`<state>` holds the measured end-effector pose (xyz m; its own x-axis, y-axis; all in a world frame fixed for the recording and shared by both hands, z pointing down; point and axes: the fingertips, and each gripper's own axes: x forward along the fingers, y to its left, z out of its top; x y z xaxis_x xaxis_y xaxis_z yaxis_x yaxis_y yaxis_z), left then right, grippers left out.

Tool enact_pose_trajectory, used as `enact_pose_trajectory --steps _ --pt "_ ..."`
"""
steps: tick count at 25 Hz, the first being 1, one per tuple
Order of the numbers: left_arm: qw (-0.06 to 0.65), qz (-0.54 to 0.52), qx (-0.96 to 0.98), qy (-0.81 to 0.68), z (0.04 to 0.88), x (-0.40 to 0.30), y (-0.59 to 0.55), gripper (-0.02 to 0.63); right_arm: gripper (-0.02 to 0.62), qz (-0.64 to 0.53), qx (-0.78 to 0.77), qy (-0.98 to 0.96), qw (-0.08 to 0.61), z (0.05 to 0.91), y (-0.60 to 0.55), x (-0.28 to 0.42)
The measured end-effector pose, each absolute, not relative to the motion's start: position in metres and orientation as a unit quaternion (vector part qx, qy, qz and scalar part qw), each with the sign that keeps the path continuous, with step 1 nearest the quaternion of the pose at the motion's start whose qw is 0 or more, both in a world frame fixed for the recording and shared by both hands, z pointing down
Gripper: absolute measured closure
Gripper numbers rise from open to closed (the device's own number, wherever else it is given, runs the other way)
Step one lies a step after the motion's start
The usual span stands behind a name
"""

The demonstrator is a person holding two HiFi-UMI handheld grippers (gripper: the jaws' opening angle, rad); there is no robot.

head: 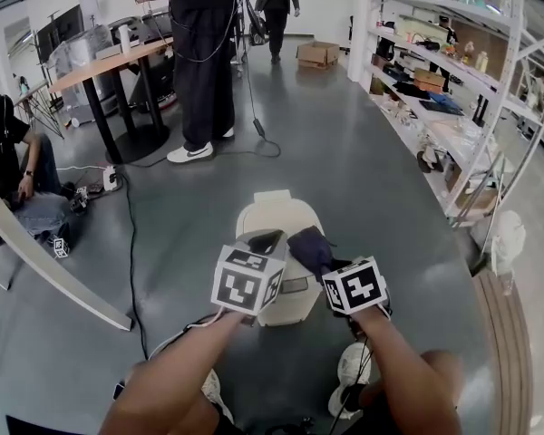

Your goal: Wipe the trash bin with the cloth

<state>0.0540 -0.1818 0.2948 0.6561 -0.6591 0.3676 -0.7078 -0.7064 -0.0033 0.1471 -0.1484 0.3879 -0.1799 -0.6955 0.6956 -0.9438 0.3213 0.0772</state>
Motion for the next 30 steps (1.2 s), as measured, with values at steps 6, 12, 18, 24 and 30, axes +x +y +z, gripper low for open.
enact_pose_trajectory --steps 6,12,18,24,30 --pt "0.073 0.173 0.908 -0.374 0.296 0.061 -0.18 0.609 0.529 0.177 0.562 -0.747 0.308 0.377 -0.148 0.15" --pt "0.086 0.164 0.905 -0.382 0.294 0.055 -0.171 0.609 0.529 0.153 0.562 -0.768 0.268 0.343 -0.145 0.136" --pt "0.071 0.166 0.897 -0.403 0.291 0.028 -0.157 0.609 0.529 0.132 0.543 -0.791 0.248 0.325 -0.138 0.11" --pt "0.081 0.151 0.877 -0.448 0.287 -0.017 -0.145 0.609 0.529 0.128 0.511 -0.82 0.225 0.316 -0.122 0.081" --pt "0.126 0.126 0.847 -0.5 0.308 -0.057 -0.125 0.609 0.529 0.13 0.47 -0.845 0.221 0.315 -0.107 0.046"
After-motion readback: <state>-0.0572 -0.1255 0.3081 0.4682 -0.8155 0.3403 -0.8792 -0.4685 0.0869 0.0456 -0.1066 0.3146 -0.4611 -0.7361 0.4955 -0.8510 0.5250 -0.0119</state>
